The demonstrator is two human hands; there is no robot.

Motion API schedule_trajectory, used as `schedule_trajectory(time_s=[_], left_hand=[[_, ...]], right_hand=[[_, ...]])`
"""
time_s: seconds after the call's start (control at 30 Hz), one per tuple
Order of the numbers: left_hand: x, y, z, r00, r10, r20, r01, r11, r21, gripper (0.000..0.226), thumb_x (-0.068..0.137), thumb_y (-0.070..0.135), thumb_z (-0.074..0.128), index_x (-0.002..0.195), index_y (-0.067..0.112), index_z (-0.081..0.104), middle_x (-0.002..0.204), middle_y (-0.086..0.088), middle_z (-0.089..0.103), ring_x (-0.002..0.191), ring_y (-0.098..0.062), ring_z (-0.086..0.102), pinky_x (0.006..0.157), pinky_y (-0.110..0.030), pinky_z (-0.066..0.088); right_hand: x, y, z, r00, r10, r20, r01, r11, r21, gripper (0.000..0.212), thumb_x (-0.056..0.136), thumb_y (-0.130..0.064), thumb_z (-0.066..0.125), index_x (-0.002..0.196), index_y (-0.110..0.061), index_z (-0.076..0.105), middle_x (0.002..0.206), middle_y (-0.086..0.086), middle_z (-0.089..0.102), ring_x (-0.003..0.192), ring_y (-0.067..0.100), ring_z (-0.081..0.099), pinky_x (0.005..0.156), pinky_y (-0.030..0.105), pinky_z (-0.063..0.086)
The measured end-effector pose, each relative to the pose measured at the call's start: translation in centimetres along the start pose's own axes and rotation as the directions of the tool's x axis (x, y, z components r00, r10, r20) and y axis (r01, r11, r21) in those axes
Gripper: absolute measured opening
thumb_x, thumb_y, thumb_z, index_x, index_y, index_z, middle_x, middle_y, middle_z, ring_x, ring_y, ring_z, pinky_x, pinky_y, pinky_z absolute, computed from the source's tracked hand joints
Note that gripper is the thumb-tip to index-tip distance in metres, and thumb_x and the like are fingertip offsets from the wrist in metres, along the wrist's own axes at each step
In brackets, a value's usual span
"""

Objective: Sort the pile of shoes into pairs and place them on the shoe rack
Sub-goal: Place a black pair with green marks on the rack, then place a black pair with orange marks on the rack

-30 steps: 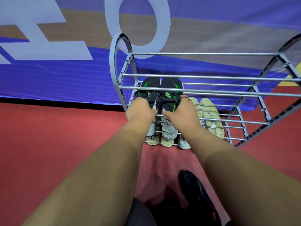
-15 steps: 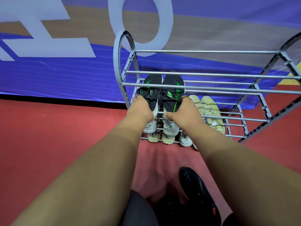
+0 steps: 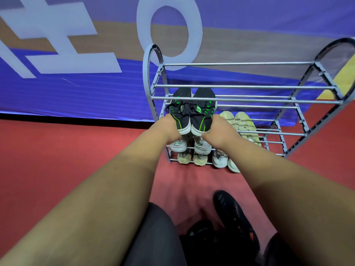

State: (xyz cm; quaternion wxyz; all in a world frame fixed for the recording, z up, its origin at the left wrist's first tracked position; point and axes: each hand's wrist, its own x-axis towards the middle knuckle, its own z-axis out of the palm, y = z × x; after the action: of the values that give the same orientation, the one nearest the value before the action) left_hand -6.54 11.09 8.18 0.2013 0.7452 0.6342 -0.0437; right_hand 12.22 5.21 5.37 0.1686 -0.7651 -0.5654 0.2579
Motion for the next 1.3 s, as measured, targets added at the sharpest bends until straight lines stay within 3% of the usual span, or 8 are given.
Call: schedule_trajectory(time_s=[0.17,0.3,0.63,0.7,0.9,1.03,1.13,1.3], left_hand=[[-4.8,-0.3,-1.5,0.984,0.163,0.077,-0.176,0.957,0.231,0.035,0.095,0.036,0.065,0.111,0.005,0.059,0.112,-0.016,0.067,0.093,-0.033,0.059,0.071,-0.035,0.045],[-9.2,-0.3,-1.4,0.959,0.212,0.189,-0.259,0.926,0.274,0.038,0.097,0.039,0.062,0.105,0.004,0.073,0.101,-0.015,0.075,0.098,-0.033,0.067,0.081,-0.037,0.055],[-12.2,-0.2,9.9,0.854,-0.018,0.52,-0.077,0.984,0.161,0.036,0.1,0.038,0.059,0.089,0.006,0.071,0.083,-0.005,0.074,0.055,-0.016,0.069,0.067,-0.031,0.057],[-13.2,-0.7,13.9,0.841,-0.045,0.539,-0.11,0.962,0.251,0.036,0.099,0.036,0.059,0.081,0.006,0.069,0.095,-0.011,0.075,0.067,-0.026,0.065,0.076,-0.034,0.055],[-16.3,-3.5,25.1,0.72,-0.123,0.682,-0.073,0.965,0.251,0.039,0.096,0.041,0.064,0.122,0.013,0.072,0.126,-0.014,0.07,0.111,-0.029,0.069,0.09,-0.034,0.051],[-17.1,-5.6,31.3,0.76,-0.043,0.648,-0.032,0.994,0.104,0.06,0.083,0.051,0.073,0.137,0.028,0.062,0.133,-0.003,0.067,0.114,-0.023,0.065,0.091,-0.026,0.047],[-16.8,-7.0,34.2,0.745,-0.045,0.665,-0.011,0.997,0.079,0.084,0.082,0.052,0.075,0.154,0.025,0.043,0.15,-0.006,0.053,0.13,-0.026,0.058,0.108,-0.03,0.045],[-14.6,-7.6,36.2,0.725,-0.018,0.688,-0.006,0.999,0.033,0.097,0.064,0.055,0.088,0.149,0.03,0.049,0.14,0.001,0.061,0.119,-0.022,0.063,0.105,-0.034,0.05]], right_hand=[[-5.3,0.4,-2.5,0.993,-0.072,0.09,0.079,0.993,-0.083,0.015,0.086,-0.029,0.068,0.086,-0.015,0.062,0.091,0.009,0.065,0.09,0.032,0.064,0.068,0.031,0.041],[-8.9,1.4,-2.6,0.984,-0.096,0.153,0.122,0.978,-0.169,0.024,0.087,-0.033,0.067,0.09,-0.01,0.064,0.102,0.012,0.07,0.098,0.034,0.064,0.074,0.031,0.045],[-13.0,4.8,2.6,0.915,0.021,0.402,0.118,0.941,-0.318,0.036,0.094,-0.039,0.06,0.104,-0.007,0.073,0.109,0.014,0.071,0.095,0.031,0.061,0.076,0.032,0.046],[-13.4,7.2,5.6,0.891,0.08,0.446,0.09,0.934,-0.347,0.037,0.095,-0.037,0.058,0.107,-0.006,0.072,0.114,0.018,0.07,0.091,0.03,0.058,0.078,0.03,0.045],[-16.4,14.3,12.3,0.808,0.281,0.517,-0.056,0.911,-0.408,0.047,0.1,-0.028,0.055,0.14,-0.005,0.059,0.146,0.02,0.055,0.133,0.034,0.054,0.105,0.033,0.043],[-18.2,18.9,15.3,0.738,0.385,0.554,-0.096,0.873,-0.478,0.05,0.099,-0.034,0.054,0.14,-0.005,0.058,0.141,0.021,0.054,0.125,0.039,0.057,0.101,0.036,0.048],[-19.0,21.2,16.6,0.726,0.435,0.533,-0.142,0.853,-0.503,0.057,0.093,-0.041,0.059,0.14,-0.009,0.052,0.142,0.018,0.047,0.125,0.041,0.056,0.104,0.039,0.047],[-18.4,22.6,17.2,0.737,0.405,0.541,-0.098,0.856,-0.507,0.063,0.083,-0.046,0.067,0.136,-0.014,0.054,0.137,0.013,0.053,0.124,0.039,0.055,0.102,0.039,0.049]])
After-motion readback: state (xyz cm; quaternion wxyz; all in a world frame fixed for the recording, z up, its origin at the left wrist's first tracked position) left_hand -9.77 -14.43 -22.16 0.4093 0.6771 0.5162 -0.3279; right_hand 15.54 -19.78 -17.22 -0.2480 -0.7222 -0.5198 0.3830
